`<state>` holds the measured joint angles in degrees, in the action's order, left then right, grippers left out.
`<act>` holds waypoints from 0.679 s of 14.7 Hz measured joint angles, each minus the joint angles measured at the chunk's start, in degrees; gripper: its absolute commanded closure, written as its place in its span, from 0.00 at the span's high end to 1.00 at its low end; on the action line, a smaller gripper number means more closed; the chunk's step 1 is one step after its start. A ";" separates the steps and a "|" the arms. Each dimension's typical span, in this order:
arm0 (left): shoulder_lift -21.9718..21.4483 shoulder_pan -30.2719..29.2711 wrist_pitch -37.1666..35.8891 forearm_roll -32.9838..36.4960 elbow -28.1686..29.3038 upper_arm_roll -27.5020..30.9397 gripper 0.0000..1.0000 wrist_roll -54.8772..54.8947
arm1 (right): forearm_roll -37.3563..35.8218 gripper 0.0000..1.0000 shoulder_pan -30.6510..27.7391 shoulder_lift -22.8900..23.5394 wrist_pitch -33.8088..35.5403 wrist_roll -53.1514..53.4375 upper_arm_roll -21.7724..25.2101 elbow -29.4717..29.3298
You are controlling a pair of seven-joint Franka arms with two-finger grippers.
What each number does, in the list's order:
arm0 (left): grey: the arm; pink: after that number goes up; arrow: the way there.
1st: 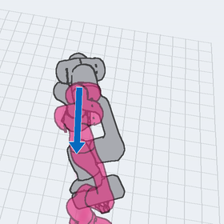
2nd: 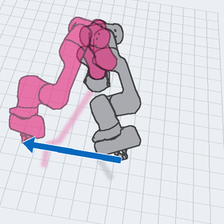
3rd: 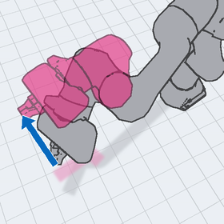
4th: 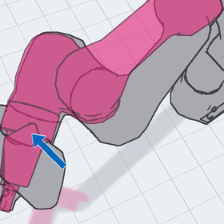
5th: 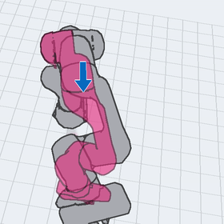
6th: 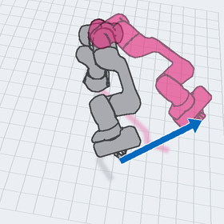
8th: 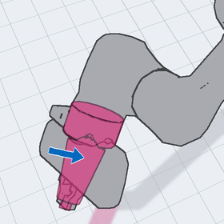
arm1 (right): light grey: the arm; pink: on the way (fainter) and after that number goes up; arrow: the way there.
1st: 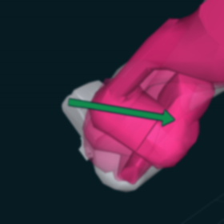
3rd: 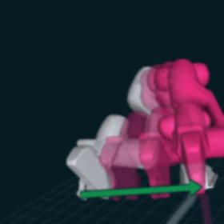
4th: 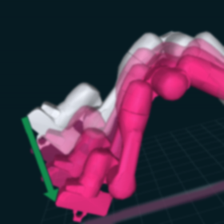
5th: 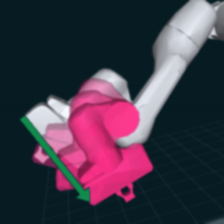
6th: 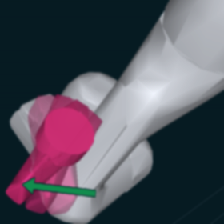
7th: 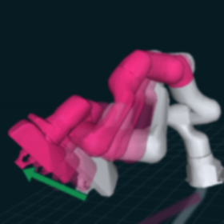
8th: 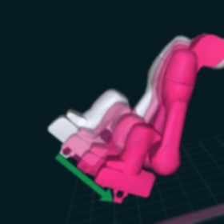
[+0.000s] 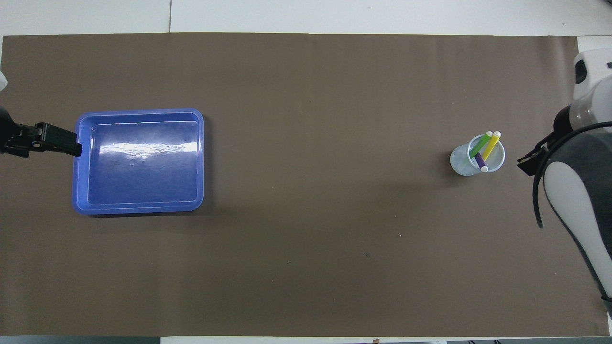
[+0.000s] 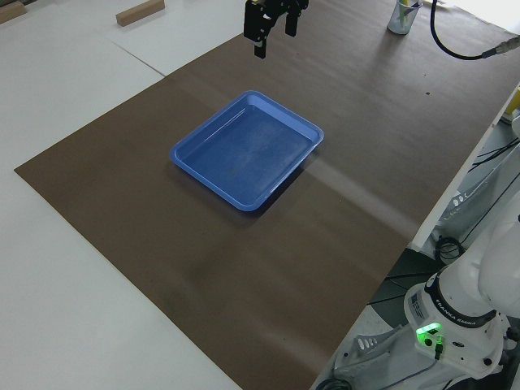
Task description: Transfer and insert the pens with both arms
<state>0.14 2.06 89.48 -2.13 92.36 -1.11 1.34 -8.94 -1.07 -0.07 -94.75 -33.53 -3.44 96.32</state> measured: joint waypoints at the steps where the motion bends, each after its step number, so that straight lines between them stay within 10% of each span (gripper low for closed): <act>1: 0.00 0.00 0.00 0.00 0.00 0.00 1.00 0.00 | 2.36 1.00 -0.01 -0.23 3.54 4.53 -0.06 -2.99; 10: 0.00 -0.17 -0.04 0.17 0.02 0.73 1.00 0.00 | 6.56 1.00 -2.19 -0.07 11.53 24.45 0.93 -9.01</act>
<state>0.14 1.89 89.44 -1.96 92.38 -0.38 1.33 -2.39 -3.26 -0.14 -83.23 -9.09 -2.50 87.31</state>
